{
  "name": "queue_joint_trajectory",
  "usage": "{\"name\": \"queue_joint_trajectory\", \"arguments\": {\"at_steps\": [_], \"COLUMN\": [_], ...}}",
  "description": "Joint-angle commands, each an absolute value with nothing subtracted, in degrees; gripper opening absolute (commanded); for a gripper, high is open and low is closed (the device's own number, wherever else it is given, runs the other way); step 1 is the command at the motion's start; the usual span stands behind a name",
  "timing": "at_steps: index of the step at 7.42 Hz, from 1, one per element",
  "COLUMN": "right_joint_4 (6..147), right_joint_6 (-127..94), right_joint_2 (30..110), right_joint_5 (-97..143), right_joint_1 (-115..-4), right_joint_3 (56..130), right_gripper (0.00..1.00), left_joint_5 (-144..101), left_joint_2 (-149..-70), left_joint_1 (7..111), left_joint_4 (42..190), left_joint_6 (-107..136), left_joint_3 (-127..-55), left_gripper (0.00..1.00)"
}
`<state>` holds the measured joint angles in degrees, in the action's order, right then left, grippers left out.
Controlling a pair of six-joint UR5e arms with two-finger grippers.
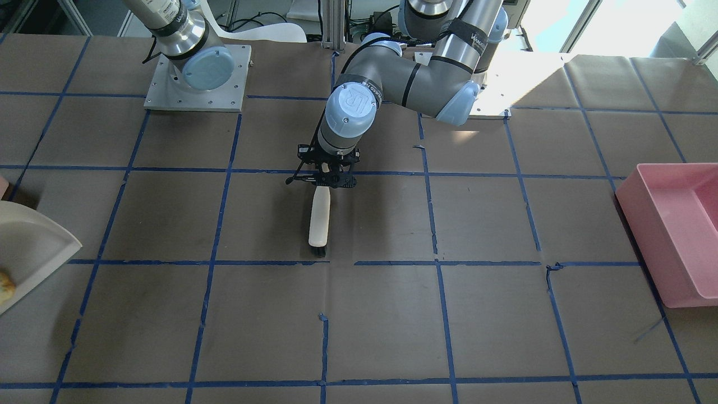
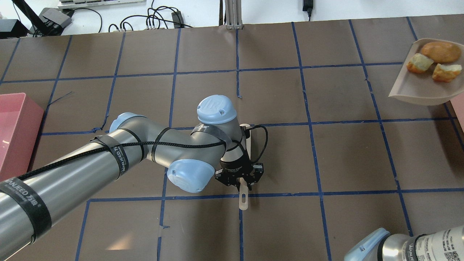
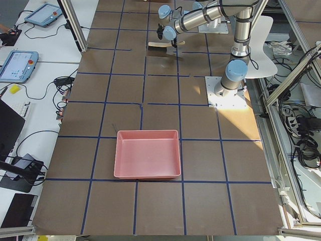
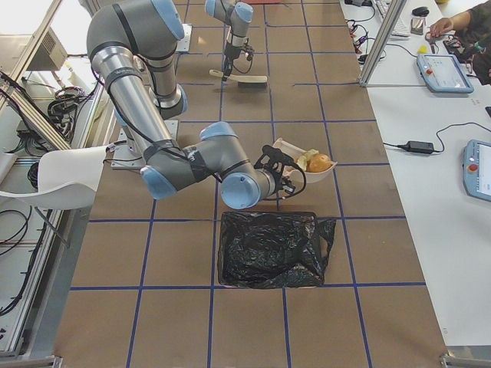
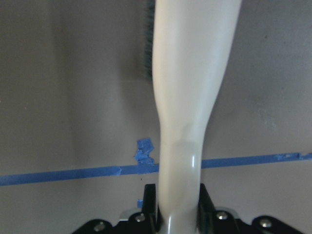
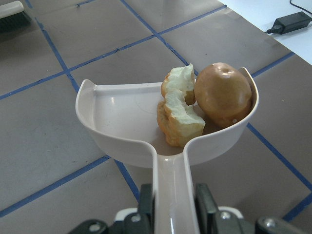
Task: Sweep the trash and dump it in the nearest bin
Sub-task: 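Lift the loaded dustpan with the right gripper while the left lowers the brush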
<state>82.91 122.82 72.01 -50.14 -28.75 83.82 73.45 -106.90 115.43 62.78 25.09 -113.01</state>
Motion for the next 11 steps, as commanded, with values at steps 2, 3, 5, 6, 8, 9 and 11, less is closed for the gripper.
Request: {"name": "queue_joint_trajectory", "arguments": {"at_steps": [2,3,5,6,8,9,11], "right_joint_4": [77.63,75.0,71.39,69.63,67.34,67.67,67.85], "right_joint_6": [127.33,129.7,132.44,133.58,133.59,132.81,127.47], "right_joint_2": [74.53,74.62,74.62,74.62,74.1,73.83,74.09], "right_joint_5": [-50.1,-49.66,-49.22,-49.31,-49.74,-49.83,-51.4], "right_joint_1": [-17.71,-13.4,-4.96,-1.35,4.63,6.14,6.24], "right_joint_3": [82.62,82.53,82.18,81.57,78.33,76.83,74.54], "right_gripper": [0.0,0.0,0.0,0.0,0.0,0.0,0.0], "left_joint_5": [73.83,73.92,74.0,74.26,79.32,79.97,80.68], "left_joint_2": [-106.96,-107.05,-106.96,-106.96,-107.05,-106.44,-104.34], "left_joint_1": [115.4,115.4,115.31,115.31,113.83,111.38,108.9], "left_joint_4": [62.4,61.97,61.52,61.26,62.13,64.05,78.83], "left_joint_6": [24.53,22.61,20.04,19.69,19.69,19.17,18.72], "left_joint_3": [-112.85,-111.89,-111.62,-110.66,-106.64,-103.74,-93.84], "left_gripper": [0.55,1.0,1.0,1.0,1.0,1.0,1.0]}}
